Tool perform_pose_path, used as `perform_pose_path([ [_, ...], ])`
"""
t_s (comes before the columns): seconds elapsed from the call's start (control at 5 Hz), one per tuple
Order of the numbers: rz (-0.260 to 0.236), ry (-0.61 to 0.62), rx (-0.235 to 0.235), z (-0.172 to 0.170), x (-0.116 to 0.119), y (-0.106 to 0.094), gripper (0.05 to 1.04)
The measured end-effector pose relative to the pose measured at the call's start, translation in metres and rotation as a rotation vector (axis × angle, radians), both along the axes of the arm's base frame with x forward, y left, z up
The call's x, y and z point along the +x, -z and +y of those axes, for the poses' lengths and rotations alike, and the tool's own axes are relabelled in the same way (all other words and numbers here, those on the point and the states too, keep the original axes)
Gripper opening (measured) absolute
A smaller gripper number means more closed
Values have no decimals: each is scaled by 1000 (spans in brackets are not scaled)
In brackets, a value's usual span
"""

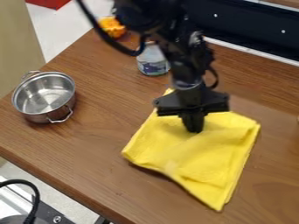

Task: Move the yellow clothing to the upper side of the table

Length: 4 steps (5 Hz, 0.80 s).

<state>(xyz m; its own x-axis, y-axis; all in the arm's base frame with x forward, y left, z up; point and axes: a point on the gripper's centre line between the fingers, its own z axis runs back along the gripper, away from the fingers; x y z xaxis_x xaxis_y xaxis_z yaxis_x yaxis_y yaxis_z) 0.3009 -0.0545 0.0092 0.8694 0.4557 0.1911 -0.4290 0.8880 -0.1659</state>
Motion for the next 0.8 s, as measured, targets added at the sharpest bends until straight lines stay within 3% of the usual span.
perform_pose_path([
  [0.4, -57, -79, 15, -17, 52, -2, 53],
  [0.8, -92, -108, 65, -17, 100, -3, 53],
])
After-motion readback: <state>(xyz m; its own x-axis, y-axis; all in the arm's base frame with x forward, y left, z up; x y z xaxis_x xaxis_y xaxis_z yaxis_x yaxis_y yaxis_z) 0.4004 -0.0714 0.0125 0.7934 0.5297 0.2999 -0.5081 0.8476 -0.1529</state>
